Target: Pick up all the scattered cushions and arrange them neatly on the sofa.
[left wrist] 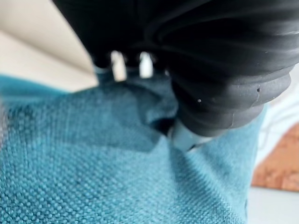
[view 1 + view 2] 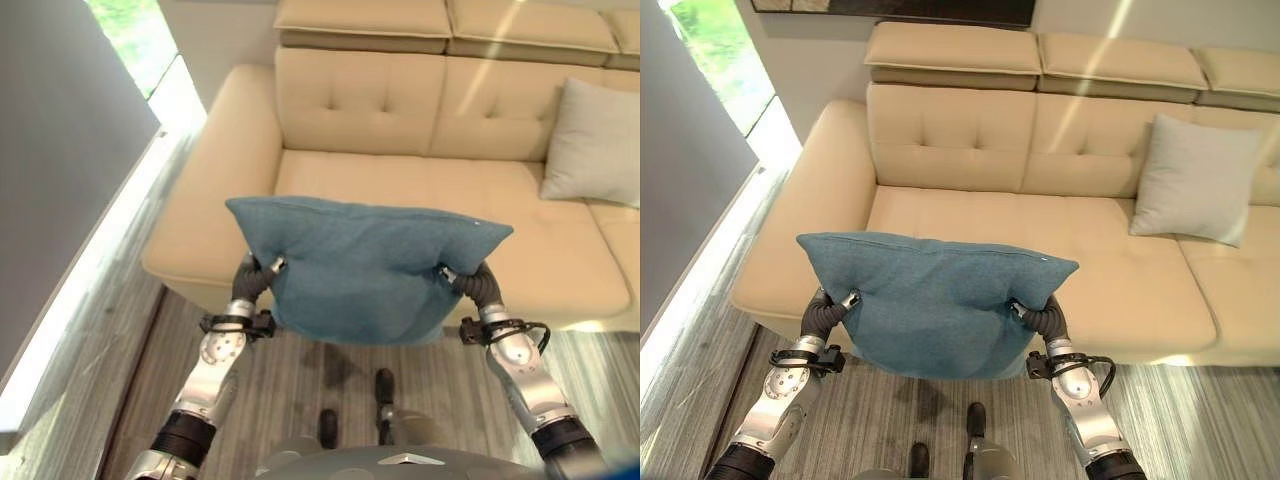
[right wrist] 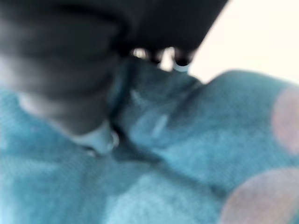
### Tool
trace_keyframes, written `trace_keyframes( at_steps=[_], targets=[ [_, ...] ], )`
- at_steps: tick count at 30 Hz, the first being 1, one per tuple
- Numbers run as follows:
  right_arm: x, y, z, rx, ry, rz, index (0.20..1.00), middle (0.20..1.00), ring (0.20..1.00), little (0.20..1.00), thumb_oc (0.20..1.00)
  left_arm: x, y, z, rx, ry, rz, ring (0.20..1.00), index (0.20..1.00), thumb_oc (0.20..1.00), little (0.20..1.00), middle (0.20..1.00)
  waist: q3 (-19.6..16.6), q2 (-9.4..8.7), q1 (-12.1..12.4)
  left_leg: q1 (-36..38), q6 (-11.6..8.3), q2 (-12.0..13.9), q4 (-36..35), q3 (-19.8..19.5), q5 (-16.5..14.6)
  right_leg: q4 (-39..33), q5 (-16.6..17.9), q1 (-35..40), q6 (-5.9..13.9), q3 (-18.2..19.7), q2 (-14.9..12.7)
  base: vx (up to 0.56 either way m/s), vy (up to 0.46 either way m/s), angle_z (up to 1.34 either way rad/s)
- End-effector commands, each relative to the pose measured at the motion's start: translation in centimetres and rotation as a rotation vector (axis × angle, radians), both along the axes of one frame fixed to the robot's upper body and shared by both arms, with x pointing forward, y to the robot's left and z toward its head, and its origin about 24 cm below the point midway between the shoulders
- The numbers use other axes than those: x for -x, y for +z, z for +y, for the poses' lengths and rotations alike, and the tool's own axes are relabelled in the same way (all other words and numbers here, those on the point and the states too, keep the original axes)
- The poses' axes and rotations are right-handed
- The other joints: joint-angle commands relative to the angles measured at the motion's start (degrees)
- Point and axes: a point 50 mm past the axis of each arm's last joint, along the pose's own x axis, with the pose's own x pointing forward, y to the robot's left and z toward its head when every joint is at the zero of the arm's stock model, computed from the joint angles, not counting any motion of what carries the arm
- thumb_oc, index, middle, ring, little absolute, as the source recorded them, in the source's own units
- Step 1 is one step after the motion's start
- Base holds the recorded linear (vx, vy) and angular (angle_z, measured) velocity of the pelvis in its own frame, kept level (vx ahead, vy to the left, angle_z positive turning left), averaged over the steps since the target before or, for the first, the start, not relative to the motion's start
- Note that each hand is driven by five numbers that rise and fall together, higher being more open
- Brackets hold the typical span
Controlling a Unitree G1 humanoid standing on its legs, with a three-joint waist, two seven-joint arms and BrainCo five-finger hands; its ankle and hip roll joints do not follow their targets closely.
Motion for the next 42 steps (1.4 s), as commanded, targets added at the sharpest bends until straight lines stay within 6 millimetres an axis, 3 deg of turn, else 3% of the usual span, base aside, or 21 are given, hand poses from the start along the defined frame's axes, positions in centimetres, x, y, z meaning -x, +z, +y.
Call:
trace_keyframes(
  at_steps=[1,2,4,5,7,8,9,10,13,16,20,22,27,30,38,42],
  targets=[
    [-1.7,5.3,-0.6,-0.021,0.002,-0.270,0.200,0.200,0.200,0.200,0.200,-1.5,4.8,-2.4,0.036,-0.139,-0.258,0.200,0.200,0.200,0.200,0.200,-1.4,-0.26,-1.4,-4.0,-6.01,7.7,12.4,-1.4,-0.5,4.6,-7.2,2.5,4.03,-0.8,-0.2,0.05,-0.093,0.85],
    [-1.7,5.4,-0.7,-0.018,0.002,-0.271,0.200,0.200,0.200,0.200,0.200,-1.5,4.7,-2.5,0.045,-0.140,-0.253,0.200,0.200,0.200,0.200,0.200,-1.3,-0.33,-1.4,-4.9,-5.77,8.2,14.0,-1.2,0.2,4.5,-7.8,3.1,3.46,-1.0,0.0,0.12,-0.154,0.55],
    [-1.7,5.4,-1.0,-0.015,-0.007,-0.267,0.200,0.200,0.200,0.200,0.200,-1.5,4.6,-2.6,0.052,-0.138,-0.243,0.200,0.200,0.200,0.200,0.200,-0.9,-0.55,-1.2,-7.7,-4.75,6.7,15.7,-1.8,-0.5,4.2,-8.6,4.4,3.15,-1.1,0.1,0.13,-0.099,0.17],
    [-1.6,5.3,-1.2,-0.015,-0.013,-0.263,0.200,0.200,0.200,0.200,0.200,-1.3,4.3,-2.6,0.049,-0.144,-0.230,0.200,0.200,0.200,0.200,0.200,-1.2,-0.82,-0.9,-9.1,-4.21,5.0,13.2,-1.3,-1.7,3.2,-8.6,5.5,3.34,-0.9,-0.1,0.10,-0.024,0.10],
    [-1.6,5.3,-1.2,-0.016,-0.014,-0.261,0.200,0.200,0.200,0.200,0.200,-1.3,4.1,-2.6,0.046,-0.147,-0.219,0.200,0.200,0.200,0.200,0.200,-1.3,-0.88,-0.8,-9.6,-3.99,4.1,11.2,-0.7,-1.3,2.6,-8.6,6.2,3.53,-1.1,0.0,0.13,-0.014,0.00],
    [-1.6,5.2,-1.3,-0.016,-0.014,-0.259,0.200,0.200,0.200,0.200,0.200,-1.3,4.1,-2.7,0.044,-0.151,-0.217,0.200,0.200,0.200,0.200,0.200,-1.4,-0.74,-0.6,-10.2,-3.91,3.5,9.4,-0.3,-0.4,2.3,-8.6,6.7,3.60,-1.0,0.1,0.21,0.029,-0.04],
    [-1.6,5.3,-1.3,-0.021,-0.025,-0.260,0.200,0.200,0.200,0.200,0.200,-1.4,4.2,-2.7,0.030,-0.153,-0.216,0.200,0.200,0.200,0.200,0.200,-1.1,0.07,0.2,-13.0,-3.96,1.9,5.8,0.6,3.3,1.8,-9.1,8.0,3.58,-0.5,1.3,0.20,0.063,-0.11],
    [-1.8,5.3,-1.3,-0.025,-0.028,-0.260,0.200,0.200,0.200,0.200,0.200,-1.5,4.4,-2.7,0.030,-0.155,-0.224,0.200,0.200,0.200,0.200,0.200,-0.9,0.20,0.7,-14.0,-4.21,1.4,5.4,0.7,4.1,1.8,-9.5,8.6,3.61,0.2,1.6,0.20,0.098,-0.03],
    [-1.8,5.3,-0.8,-0.015,-0.014,-0.263,0.200,0.200,0.200,0.200,0.200,-1.3,4.3,-2.6,0.026,-0.152,-0.224,0.200,0.200,0.200,0.200,0.200,-1.5,0.75,1.2,-11.1,-3.39,1.3,2.6,-0.2,3.7,2.5,-10.6,8.9,4.01,1.1,1.9,0.17,0.116,-0.30],
    [-2.0,5.3,0.1,-0.023,0.016,-0.263,0.200,0.200,0.200,0.200,0.200,-1.1,4.5,-2.0,0.015,-0.143,-0.230,0.200,0.200,0.200,0.200,0.200,-1.5,1.01,1.9,-8.9,-1.83,0.7,2.9,-1.2,2.6,8.1,-12.2,8.5,4.96,2.2,0.3,0.16,0.194,-0.72],
    [-2.3,5.8,1.0,-0.034,0.053,-0.283,0.200,0.200,0.200,0.200,0.200,-1.2,5.0,-1.4,-0.003,-0.135,-0.246,0.200,0.200,0.200,0.200,0.200,-0.2,1.17,2.4,-7.8,-0.02,1.4,4.8,0.0,0.6,18.7,-11.6,3.1,6.66,3.8,-1.1,0.07,0.097,-0.62],
    [-2.6,6.2,1.2,-0.036,0.063,-0.296,0.200,0.200,0.200,0.200,0.200,-1.4,5.1,-1.4,-0.006,-0.135,-0.254,0.200,0.200,0.200,0.200,0.200,-0.2,1.26,2.1,-7.0,0.33,1.4,5.0,-0.2,-0.3,17.2,-10.5,1.1,6.58,4.2,-1.5,0.08,-0.009,-0.14],
    [-2.9,6.7,1.2,-0.038,0.065,-0.309,0.200,0.200,0.200,0.200,0.200,-1.5,5.3,-1.2,-0.001,-0.116,-0.263,0.200,0.200,0.200,0.200,0.200,-0.2,0.95,0.8,-3.6,-0.47,1.8,3.8,-1.0,-1.7,7.5,-6.5,-0.7,7.24,5.5,-2.5,0.15,-0.093,-0.05],
    [-2.9,6.4,1.2,-0.037,0.066,-0.299,0.200,0.200,0.200,0.200,0.200,-1.3,5.1,-0.9,-0.006,-0.100,-0.259,0.200,0.200,0.200,0.200,0.200,-0.9,0.47,0.9,-2.0,-1.03,2.3,2.7,-1.1,-2.1,5.6,-5.6,0.8,7.19,5.3,-2.6,0.17,-0.181,0.24],
    [-2.2,6.4,-0.4,0.030,0.019,-0.297,0.200,0.200,0.200,0.200,0.200,-1.0,4.2,-0.9,0.030,-0.071,-0.222,0.200,0.200,0.200,0.200,0.200,-2.6,1.79,0.2,-0.7,-4.11,5.7,-2.1,-3.2,0.7,1.8,-7.0,4.4,5.42,1.4,-0.9,0.12,-0.190,0.26],
    [-2.9,7.4,-1.2,0.089,-0.035,-0.335,0.200,0.200,0.200,0.200,0.200,-2.4,5.4,-1.2,0.018,-0.037,-0.271,0.200,0.200,0.200,0.200,0.200,-2.4,2.50,-0.4,-0.8,-5.01,6.7,-4.4,-3.7,2.2,0.7,-7.7,4.7,4.83,0.4,0.0,0.04,-0.086,0.17]
  ],
)
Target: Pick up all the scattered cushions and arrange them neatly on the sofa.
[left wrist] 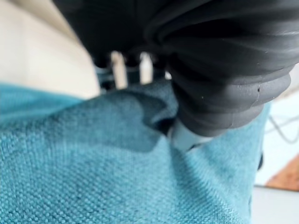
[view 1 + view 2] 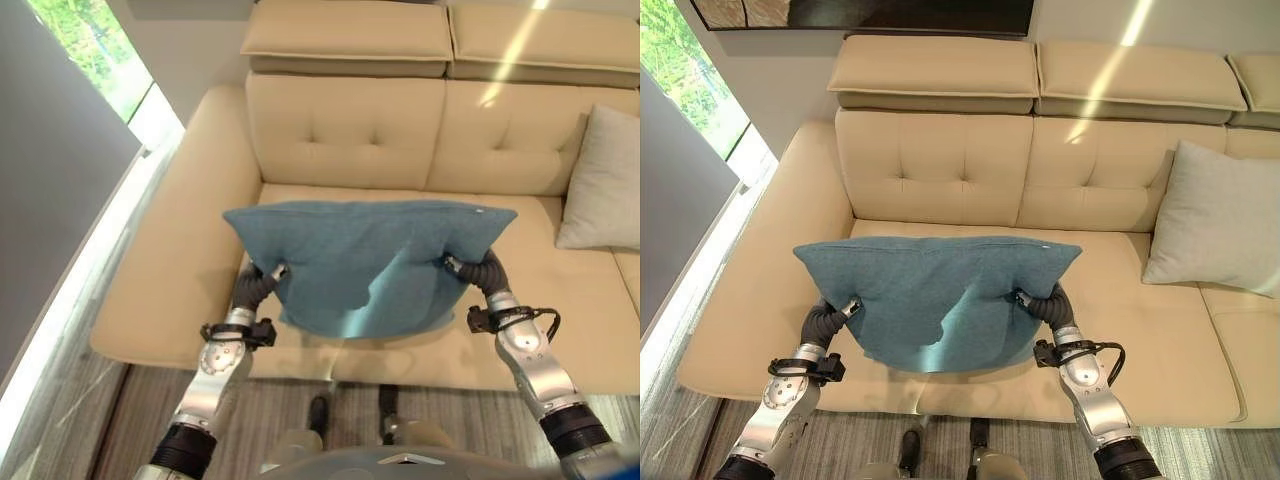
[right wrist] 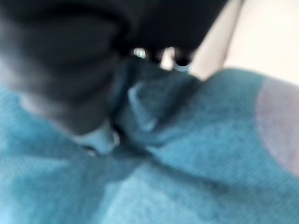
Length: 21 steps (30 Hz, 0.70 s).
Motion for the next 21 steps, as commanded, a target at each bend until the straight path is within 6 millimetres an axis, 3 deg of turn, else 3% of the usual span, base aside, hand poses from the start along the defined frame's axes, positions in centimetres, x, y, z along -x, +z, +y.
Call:
trace_keyframes(
  at_steps=[1,5,6,9,10,15,21],
  targets=[
    [-2.0,5.7,0.1,0.017,-0.019,-0.284,0.200,0.200,0.200,0.200,0.200,-3.1,5.4,-1.3,-0.010,-0.019,-0.271,0.200,0.200,0.200,0.200,0.200,-4.0,-0.44,-0.4,-1.6,-2.25,0.6,1.7,-0.6,-1.8,3.8,-6.5,0.5,4.48,0.0,-2.4,0.00,-0.045,0.15],
    [-4.3,8.4,1.2,0.046,-0.012,-0.372,0.200,0.200,0.200,0.200,0.200,-5.8,8.1,-2.3,-0.040,0.000,-0.360,0.200,0.200,0.200,0.200,0.200,-3.7,-0.07,-0.9,-2.9,-2.64,0.9,0.1,-0.7,-0.6,3.1,-6.0,-1.1,4.47,0.1,-2.0,-0.02,-0.018,0.07],
    [-5.5,9.8,2.1,0.044,-0.006,-0.412,0.200,0.200,0.200,0.200,0.200,-7.2,9.9,-2.9,-0.054,0.004,-0.411,0.200,0.200,0.200,0.200,0.200,-3.3,0.17,-1.1,-4.1,-2.78,0.8,-0.2,-0.7,0.0,2.7,-5.4,-2.3,4.62,0.1,-1.9,-0.06,0.016,0.00],
    [-7.4,12.6,3.2,0.065,0.000,-0.482,0.200,0.200,0.200,0.200,0.200,-9.1,12.6,-3.2,-0.088,0.025,-0.477,0.200,0.200,0.200,0.200,0.200,-2.8,0.34,-1.3,-6.7,-2.91,0.6,-0.3,-0.8,0.5,2.1,-4.3,-4.6,5.04,0.4,-1.9,-0.07,0.019,-0.02],
    [-8.6,14.7,4.0,0.082,0.006,-0.535,0.200,0.200,0.200,0.200,0.200,-10.2,14.5,-3.4,-0.120,0.032,-0.520,0.200,0.200,0.200,0.200,0.200,-2.5,0.41,-1.3,-8.8,-3.05,0.4,-0.3,-0.7,1.1,1.8,-3.6,-6.5,5.31,0.7,-1.9,-0.10,0.031,-0.06],
    [-10.5,19.5,5.5,0.120,0.002,-0.645,0.200,0.200,0.200,0.200,0.200,-12.1,18.5,-3.2,-0.183,0.074,-0.606,0.200,0.200,0.200,0.200,0.200,-2.4,0.27,-1.1,-14.1,-3.37,-0.6,-0.3,-1.0,2.5,0.7,-1.3,-10.9,6.09,1.3,-1.9,-0.06,0.034,-0.03],
    [-12.6,24.2,5.8,0.174,-0.069,-0.706,0.200,0.200,0.200,0.200,0.200,-14.3,24.0,-2.2,-0.244,0.153,-0.679,0.200,0.200,0.200,0.200,0.200,-3.0,0.33,-1.0,-23.1,-4.46,-2.4,-0.3,-1.6,5.0,0.4,0.8,-19.8,7.24,1.9,-2.2,-0.02,0.025,0.02]
  ],
)
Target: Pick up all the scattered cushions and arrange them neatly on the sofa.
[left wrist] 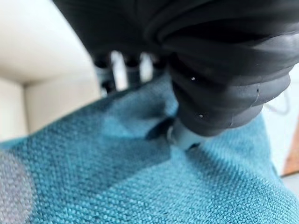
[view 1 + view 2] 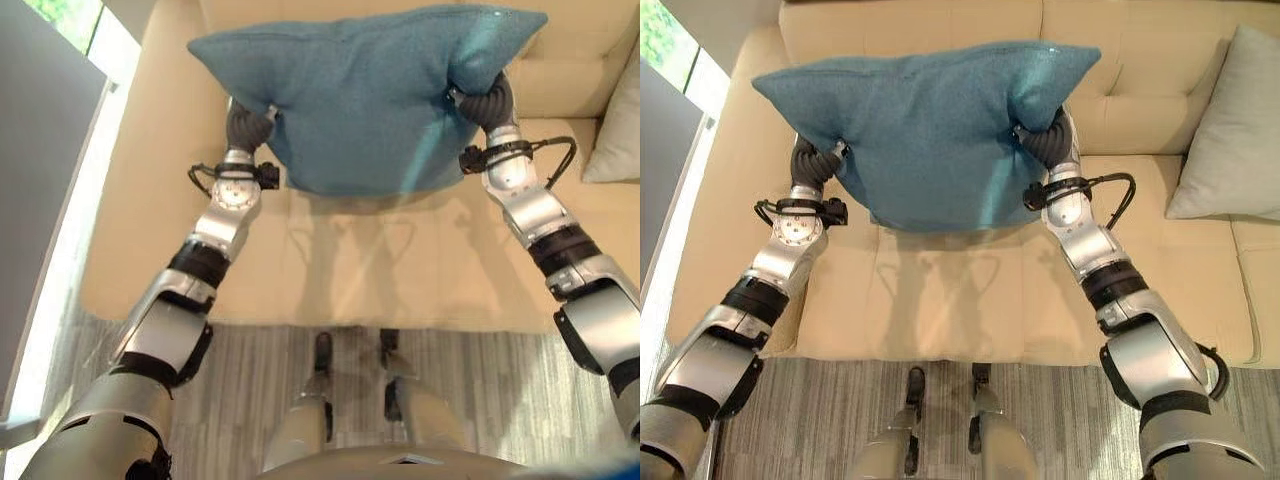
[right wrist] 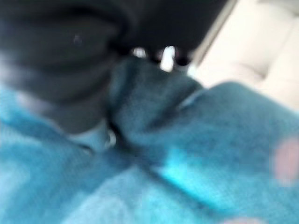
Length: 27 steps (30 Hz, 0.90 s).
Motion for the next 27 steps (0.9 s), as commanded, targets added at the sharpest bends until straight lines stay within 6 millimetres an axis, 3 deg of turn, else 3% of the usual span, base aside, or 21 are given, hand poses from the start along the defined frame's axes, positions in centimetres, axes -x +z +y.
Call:
trace_keyframes(
  at_steps=[1,7,8,9,10,11,15,19,20,23,27],
  targets=[
    [0.5,4.4,2.5,-0.059,0.097,-0.184,0.200,0.200,0.200,0.200,0.200,0.2,6.4,-1.9,-0.046,-0.088,-0.248,0.200,0.200,0.200,0.200,0.200,-3.0,-1.22,0.1,-1.5,-2.80,-2.1,0.0,-0.8,1.0,0.3,-4.0,2.1,9.28,2.2,-1.8,0.00,0.009,0.04],
    [-0.6,4.6,2.3,-0.020,-0.013,-0.162,0.200,0.200,0.200,0.200,0.200,-0.6,7.8,-1.2,-0.077,-0.038,-0.230,0.200,0.200,0.200,0.200,0.200,-3.2,-0.01,0.0,-8.0,-3.40,-2.8,0.0,-0.8,2.7,0.3,-3.0,-4.5,9.87,2.4,-1.9,0.01,0.008,0.00],
    [-0.8,4.5,2.2,-0.004,-0.032,-0.152,0.200,0.200,0.200,0.200,0.200,-0.7,8.0,-1.3,-0.096,-0.025,-0.227,0.598,0.598,0.598,0.598,0.598,-3.3,0.05,0.0,-8.4,-3.45,-2.7,0.0,-0.9,2.8,0.3,-2.9,-4.9,9.90,2.5,-1.9,0.00,0.000,0.00],
    [-1.0,4.4,2.1,0.015,-0.052,-0.142,0.404,0.404,0.404,0.404,0.404,-0.8,8.2,-1.1,-0.107,-0.006,-0.221,1.000,1.000,1.000,1.000,1.000,-3.3,0.09,0.0,-8.7,-3.46,-2.8,0.0,-0.9,2.9,0.3,-2.8,-5.3,9.94,2.5,-1.8,0.00,0.000,0.00],
    [-1.2,4.5,2.0,0.044,-0.079,-0.134,0.799,0.799,0.799,0.799,0.799,-1.0,8.5,-1.0,-0.124,0.018,-0.216,1.000,1.000,1.000,1.000,1.000,-3.3,0.10,0.1,-9.0,-3.47,-2.8,0.0,-0.9,3.1,0.3,-2.7,-5.6,10.00,2.5,-1.8,0.00,0.000,0.00],
    [-1.4,4.7,1.8,0.069,-0.102,-0.129,1.000,1.000,1.000,1.000,1.000,-1.1,8.7,-0.8,-0.143,0.040,-0.210,1.000,1.000,1.000,1.000,1.000,-3.4,0.14,0.1,-9.2,-3.48,-2.8,0.0,-0.9,3.2,0.3,-2.7,-5.9,10.04,2.6,-1.8,0.00,0.000,0.00],
    [-1.9,5.2,1.3,0.152,-0.191,-0.103,1.000,1.000,1.000,1.000,1.000,-1.4,9.5,-0.1,-0.212,0.115,-0.182,1.000,1.000,1.000,1.000,1.000,-3.4,0.22,0.1,-9.5,-3.45,-2.8,0.0,-1.1,3.5,0.3,-2.4,-6.3,10.10,2.8,-1.6,0.00,-0.007,-0.05],
    [-2.1,6.0,-1.1,0.194,-0.319,-0.079,1.000,1.000,1.000,1.000,1.000,-1.3,10.0,3.1,-0.201,0.245,-0.145,1.000,1.000,1.000,1.000,1.000,-4.1,0.11,0.2,-8.6,-3.46,-2.9,0.0,-1.1,3.4,0.3,-2.5,-5.6,10.10,2.8,-1.5,0.03,-0.011,-0.09],
    [-1.9,6.4,-3.2,0.187,-0.381,-0.065,1.000,1.000,1.000,1.000,1.000,-1.0,9.9,5.2,-0.165,0.293,-0.125,1.000,1.000,1.000,1.000,1.000,-4.4,-0.02,0.1,-8.0,-3.51,-2.9,0.0,-1.1,3.3,0.3,-2.6,-5.0,10.12,2.7,-1.5,0.00,0.000,0.00],
    [-1.7,6.6,-4.7,0.181,-0.415,-0.054,1.000,1.000,1.000,1.000,1.000,-0.6,9.9,6.6,-0.155,0.314,-0.120,1.000,1.000,1.000,1.000,1.000,-4.7,-0.08,0.2,-7.6,-3.57,-2.9,0.0,-1.0,3.1,0.3,-2.7,-4.6,10.15,2.6,-1.5,0.00,0.000,0.00],
    [-0.6,6.3,-8.9,0.124,-0.479,-0.036,1.000,1.000,1.000,1.000,1.000,0.5,9.0,10.2,-0.140,0.369,-0.095,1.000,1.000,1.000,1.000,1.000,-5.6,-0.21,0.3,-6.4,-3.64,-2.7,0.0,-0.9,2.8,0.3,-3.2,-3.4,10.02,2.3,-1.5,0.03,-0.016,0.00]
  ],
)
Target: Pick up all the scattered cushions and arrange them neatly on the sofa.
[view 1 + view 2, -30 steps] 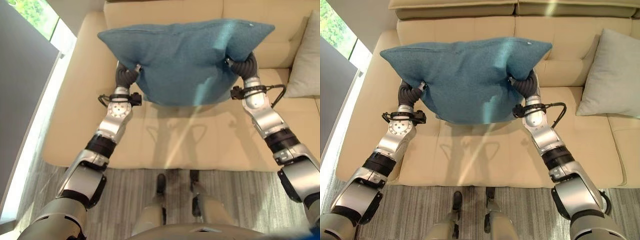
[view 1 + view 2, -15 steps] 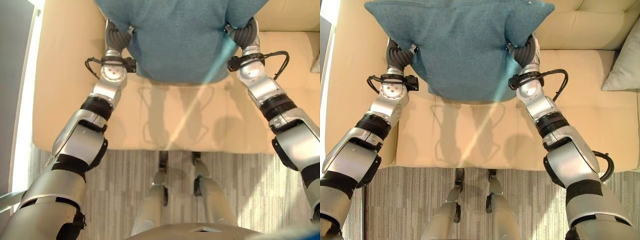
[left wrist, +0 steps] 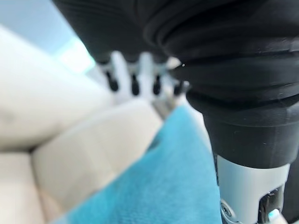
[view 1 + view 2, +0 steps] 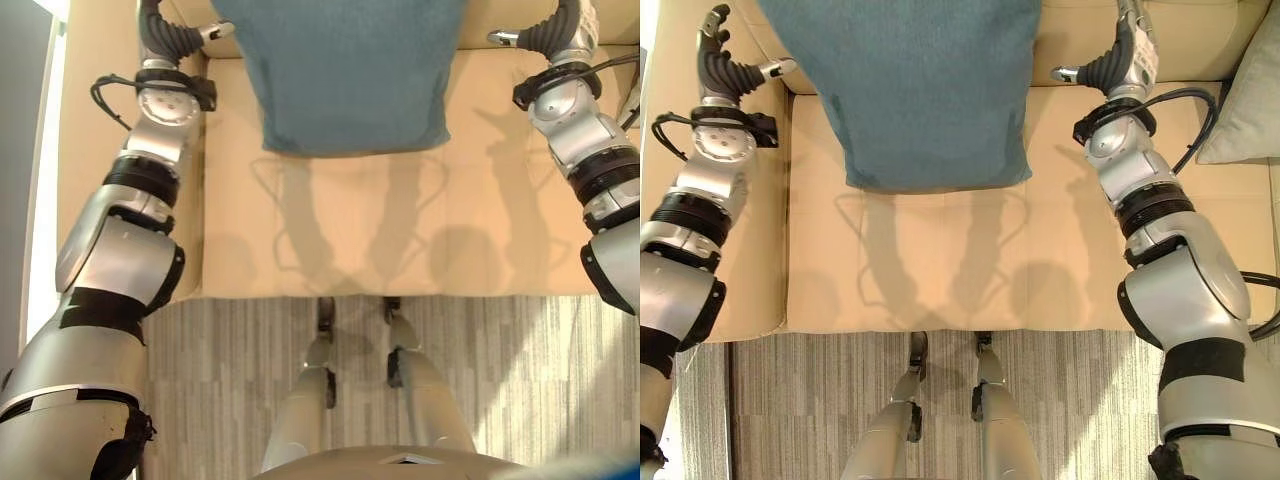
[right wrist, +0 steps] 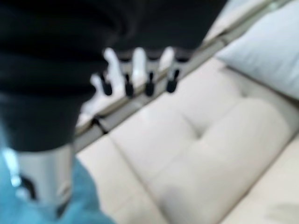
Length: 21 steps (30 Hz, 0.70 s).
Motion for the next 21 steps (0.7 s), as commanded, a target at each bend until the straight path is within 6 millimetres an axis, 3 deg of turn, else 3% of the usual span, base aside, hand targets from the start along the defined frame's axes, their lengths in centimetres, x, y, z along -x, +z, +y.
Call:
trace_keyframes(
  at_steps=[1,5,10,15,16,17,21],
  targets=[
    [0.4,-0.7,-2.2,-0.077,-0.036,-0.004,1.000,1.000,1.000,1.000,1.000,0.9,-0.1,1.9,-0.025,0.024,-0.030,1.000,1.000,1.000,1.000,1.000,-6.3,-0.62,1.1,1.8,-3.60,-1.7,-0.1,-2.3,1.5,0.2,-5.3,5.6,9.08,0.4,-0.6,0.00,0.000,0.00],
    [1.4,-2.6,-4.1,-0.128,-0.005,0.006,1.000,1.000,1.000,1.000,1.000,1.8,-2.0,2.6,-0.008,-0.026,-0.043,1.000,1.000,1.000,1.000,1.000,-6.7,-0.85,1.1,3.4,-3.64,-1.5,-0.1,-2.4,1.2,0.2,-5.8,7.4,9.04,0.2,-0.7,0.01,-0.009,0.01],
    [3.7,-8.9,-5.5,-0.195,0.064,0.067,1.000,1.000,1.000,1.000,1.000,3.6,-7.4,1.2,0.002,-0.163,-0.028,1.000,1.000,1.000,1.000,1.000,-6.9,-1.37,0.8,8.3,-3.51,-0.9,-0.1,-1.9,-0.5,0.2,-7.5,12.8,8.67,-0.2,-0.8,0.06,-0.022,0.04],
    [8.1,-18.4,-7.1,-0.302,0.086,0.280,1.000,1.000,1.000,1.000,1.000,6.5,-17.2,-0.7,0.142,-0.287,0.174,1.000,1.000,1.000,1.000,1.000,-7.6,-2.01,0.2,14.3,-3.15,-0.2,-0.1,-1.0,-2.2,0.2,-9.3,19.0,8.43,-0.7,-1.2,0.09,-0.009,0.02],
    [8.2,-18.6,-7.2,-0.303,0.084,0.284,1.000,1.000,1.000,1.000,1.000,6.6,-17.4,-0.8,0.142,-0.288,0.179,1.000,1.000,1.000,1.000,1.000,-7.6,-2.00,0.3,14.5,-3.15,-0.1,-0.1,-1.1,-2.2,0.2,-9.4,19.3,8.43,-0.7,-1.1,0.07,-0.020,-0.01],
    [10.3,-21.6,-8.3,-0.347,0.055,0.380,1.000,1.000,1.000,1.000,1.000,8.2,-20.8,-0.9,0.176,-0.298,0.281,1.000,1.000,1.000,1.000,1.000,-7.7,-2.33,0.0,16.6,-2.88,0.2,-0.1,-0.9,-2.8,0.2,-10.1,21.5,8.30,-0.9,-1.3,0.06,-0.011,-0.02],
    [14.5,-27.6,-9.1,-0.417,-0.009,0.574,1.000,1.000,1.000,1.000,1.000,12.7,-28.6,-0.2,0.273,-0.259,0.565,1.000,1.000,1.000,1.000,1.000,-7.5,-2.84,-0.2,22.1,-1.87,0.8,-0.1,-0.6,-4.0,0.2,-11.1,26.6,7.85,-0.6,-1.0,0.05,-0.002,0.07]
  ],
)
